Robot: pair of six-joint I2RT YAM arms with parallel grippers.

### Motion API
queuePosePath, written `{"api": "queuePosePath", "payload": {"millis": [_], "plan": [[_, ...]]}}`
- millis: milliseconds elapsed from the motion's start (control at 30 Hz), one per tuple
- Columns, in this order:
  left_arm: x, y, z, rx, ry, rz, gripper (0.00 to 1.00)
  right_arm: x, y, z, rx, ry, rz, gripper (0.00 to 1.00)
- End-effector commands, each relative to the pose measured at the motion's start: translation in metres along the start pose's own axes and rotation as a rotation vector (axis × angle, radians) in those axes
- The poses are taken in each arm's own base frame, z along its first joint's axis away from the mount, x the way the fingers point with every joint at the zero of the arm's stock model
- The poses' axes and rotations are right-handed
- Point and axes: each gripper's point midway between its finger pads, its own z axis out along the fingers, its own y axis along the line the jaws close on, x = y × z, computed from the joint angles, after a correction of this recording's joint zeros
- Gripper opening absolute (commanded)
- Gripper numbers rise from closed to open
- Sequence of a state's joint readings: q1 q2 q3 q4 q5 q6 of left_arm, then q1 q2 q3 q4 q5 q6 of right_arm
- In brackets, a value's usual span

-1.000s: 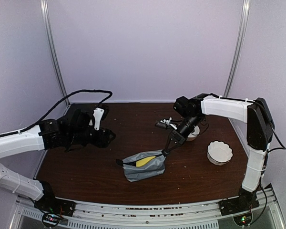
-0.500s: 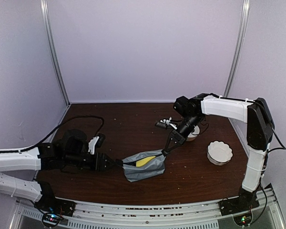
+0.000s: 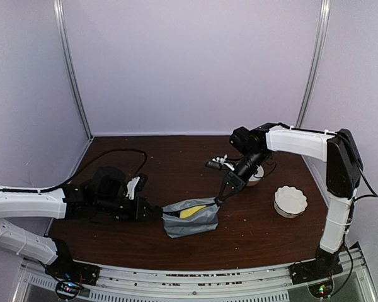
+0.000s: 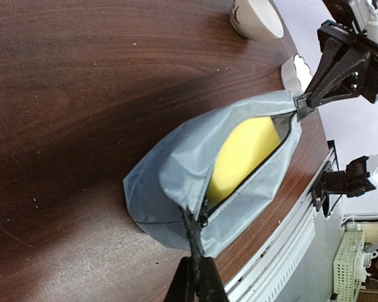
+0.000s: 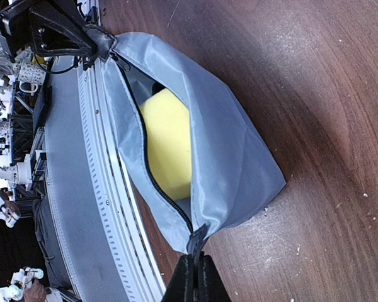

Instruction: Sort the hair-cutting tools

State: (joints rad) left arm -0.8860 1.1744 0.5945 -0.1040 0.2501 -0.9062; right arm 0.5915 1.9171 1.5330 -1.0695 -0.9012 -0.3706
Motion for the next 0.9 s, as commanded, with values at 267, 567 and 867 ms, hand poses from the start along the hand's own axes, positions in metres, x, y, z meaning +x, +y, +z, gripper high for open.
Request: {"api": "queuePosePath", "payload": {"millis": [267,567,867], "plan": [[-0.027,0.005,-0.031,0.023,-0.214,0.04,0.0,-0.006,-0.032,-0.043,0.027,-0.114,0.092,0.0],[-0.034,-0.007,-0.007,0.098,-0.203,0.063,0.0,-0.009,-0.033,-0.036,0.024,-0.094,0.101,0.0],[-0.026,0.003,-0.002,0.125,-0.229,0.026,0.0,-0.029,-0.027,-0.075,0.188,-0.148,0.006,0.26]]}}
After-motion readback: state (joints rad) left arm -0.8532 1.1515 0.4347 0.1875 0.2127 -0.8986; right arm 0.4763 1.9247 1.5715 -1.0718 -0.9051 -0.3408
